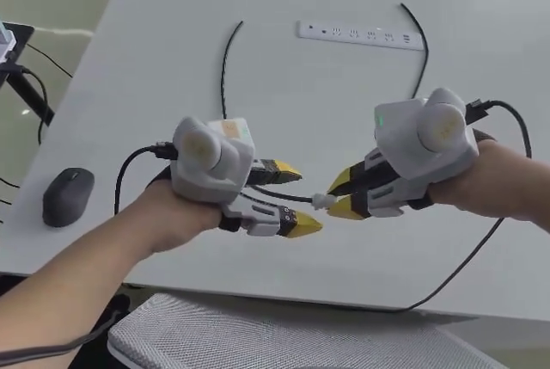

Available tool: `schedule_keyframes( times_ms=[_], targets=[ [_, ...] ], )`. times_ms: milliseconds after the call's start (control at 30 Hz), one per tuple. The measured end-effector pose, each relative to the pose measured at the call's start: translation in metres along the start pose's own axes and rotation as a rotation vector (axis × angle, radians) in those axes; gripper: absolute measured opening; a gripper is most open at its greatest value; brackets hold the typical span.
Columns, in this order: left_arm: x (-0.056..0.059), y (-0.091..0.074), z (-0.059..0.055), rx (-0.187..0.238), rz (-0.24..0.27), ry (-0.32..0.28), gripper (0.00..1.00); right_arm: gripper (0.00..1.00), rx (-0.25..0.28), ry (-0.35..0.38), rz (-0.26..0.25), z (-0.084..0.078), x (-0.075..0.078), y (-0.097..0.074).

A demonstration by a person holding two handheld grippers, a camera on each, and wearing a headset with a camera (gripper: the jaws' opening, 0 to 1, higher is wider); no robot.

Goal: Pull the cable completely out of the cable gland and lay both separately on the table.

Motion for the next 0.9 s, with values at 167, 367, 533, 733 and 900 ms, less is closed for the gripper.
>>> schedule_keyframes(
  times_ms=[167,367,533,733,900],
  targets=[
    [0.0028,0.0017,0.0027,0.016,-0.028,-0.02,0.39,0.07,0.007,-0.009,-0.001,-0.0005,-0.0004,-0.0017],
    [0.0042,0.0058,0.0019,0.012,-0.045,-0.01,0.35,0.07,0.006,-0.021,0.005,-0.0007,-0.0019,-0.002],
    [0.0058,0.0073,0.0031,0.012,-0.061,-0.004,0.28,0.07,0.005,-0.03,0.009,-0.001,-0.0032,-0.0022],
    [0.0067,0.0077,0.004,0.017,-0.074,-0.001,0.23,0.07,0.009,-0.041,0.016,-0.0022,-0.0043,-0.0029],
    [0.0083,0.0086,0.0033,0.015,-0.088,0.011,0.21,0.07,0.011,-0.046,0.02,-0.003,-0.0043,-0.0033]
  ],
)
Point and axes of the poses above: the centre of the closed fingertips' face, and the gripper's own axes: y roughly forward along the fingers, x roughly to its right, z roughly out of its top, the point moved 7 cm from there along -y, roughly backward along the fingers, and after that the axes turned 1 degree about -x, right-handed, at the moved point
